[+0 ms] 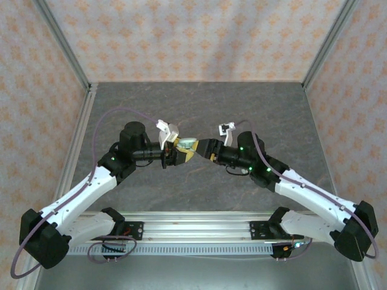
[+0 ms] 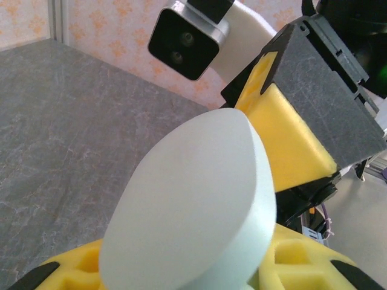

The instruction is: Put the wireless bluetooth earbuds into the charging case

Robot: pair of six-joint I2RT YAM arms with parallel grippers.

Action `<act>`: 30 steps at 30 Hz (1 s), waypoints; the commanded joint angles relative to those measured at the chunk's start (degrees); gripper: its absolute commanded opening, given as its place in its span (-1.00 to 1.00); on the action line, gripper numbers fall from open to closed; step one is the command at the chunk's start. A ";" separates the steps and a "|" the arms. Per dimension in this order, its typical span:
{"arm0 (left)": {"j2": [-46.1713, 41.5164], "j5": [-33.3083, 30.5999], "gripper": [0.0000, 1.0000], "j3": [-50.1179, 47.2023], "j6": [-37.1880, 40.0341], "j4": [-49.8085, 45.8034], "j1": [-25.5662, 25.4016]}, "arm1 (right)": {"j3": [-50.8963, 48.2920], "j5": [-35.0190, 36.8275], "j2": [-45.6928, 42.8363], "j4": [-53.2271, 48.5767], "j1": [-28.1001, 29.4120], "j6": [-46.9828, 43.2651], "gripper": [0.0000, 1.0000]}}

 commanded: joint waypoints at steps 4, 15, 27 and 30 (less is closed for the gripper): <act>-0.75 2.39 -0.87 0.37 -0.26 2.42 -0.05 | -0.23 -2.91 2.78 9.69 -0.24 3.49 0.32; 0.85 3.05 -0.68 1.86 3.00 -1.89 0.03 | -3.16 -4.16 6.50 19.65 -0.37 9.71 -0.54; 0.81 -1.56 0.13 3.13 3.89 -5.21 -0.01 | -6.06 -2.84 8.12 26.05 -0.81 16.11 -0.90; 0.66 -2.66 0.22 3.63 4.07 -6.20 0.01 | -6.15 -2.03 8.12 25.37 -0.89 16.43 -0.91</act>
